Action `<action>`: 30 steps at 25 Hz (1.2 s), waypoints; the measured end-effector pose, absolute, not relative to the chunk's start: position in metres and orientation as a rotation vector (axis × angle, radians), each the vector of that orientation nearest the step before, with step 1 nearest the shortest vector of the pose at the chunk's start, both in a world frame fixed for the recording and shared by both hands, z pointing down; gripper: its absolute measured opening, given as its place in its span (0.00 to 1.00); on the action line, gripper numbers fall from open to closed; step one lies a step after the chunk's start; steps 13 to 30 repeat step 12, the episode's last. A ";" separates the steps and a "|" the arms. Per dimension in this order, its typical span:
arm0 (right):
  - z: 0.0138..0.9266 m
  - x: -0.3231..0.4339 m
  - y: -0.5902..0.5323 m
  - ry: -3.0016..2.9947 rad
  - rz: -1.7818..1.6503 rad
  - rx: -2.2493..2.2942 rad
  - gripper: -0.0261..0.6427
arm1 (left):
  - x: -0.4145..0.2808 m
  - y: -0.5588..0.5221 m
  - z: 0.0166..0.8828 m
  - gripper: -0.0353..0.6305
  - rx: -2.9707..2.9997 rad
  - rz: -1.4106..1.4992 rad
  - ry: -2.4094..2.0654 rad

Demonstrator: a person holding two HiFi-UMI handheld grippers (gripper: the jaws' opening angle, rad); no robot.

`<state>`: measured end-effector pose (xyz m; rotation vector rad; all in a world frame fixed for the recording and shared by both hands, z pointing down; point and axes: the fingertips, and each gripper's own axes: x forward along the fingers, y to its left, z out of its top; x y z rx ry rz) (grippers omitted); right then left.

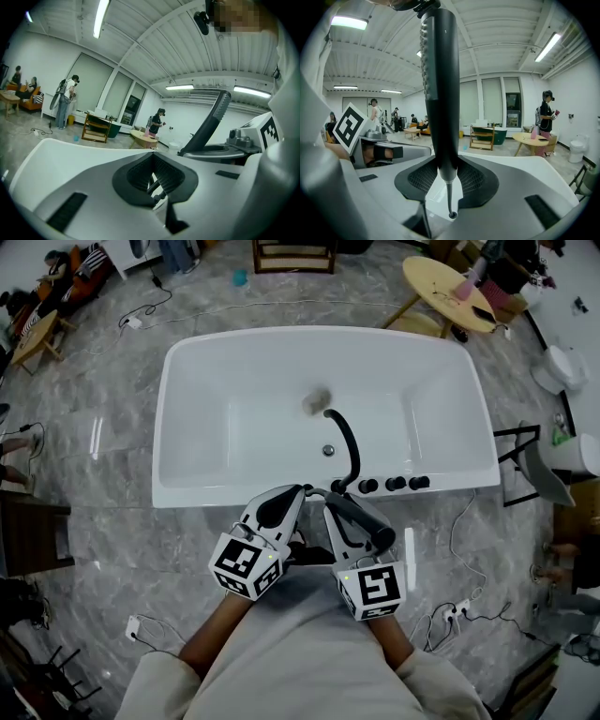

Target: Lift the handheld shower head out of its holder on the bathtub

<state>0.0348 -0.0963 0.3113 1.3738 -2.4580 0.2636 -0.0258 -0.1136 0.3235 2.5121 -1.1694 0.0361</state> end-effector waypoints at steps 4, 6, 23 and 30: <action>0.310 0.032 -0.097 -2.460 0.264 1.372 0.25 | -0.029 -0.116 0.323 0.06 2.508 0.034 -1.185; 0.310 0.031 -0.097 -2.461 0.262 1.373 0.25 | -0.033 -0.118 0.323 0.06 2.501 0.027 -1.204; 0.314 0.034 -0.102 -2.458 0.264 1.375 0.25 | -0.029 -0.121 0.329 0.06 2.498 0.040 -1.188; 0.314 0.034 -0.102 -2.458 0.264 1.375 0.25 | -0.029 -0.121 0.329 0.06 2.498 0.040 -1.188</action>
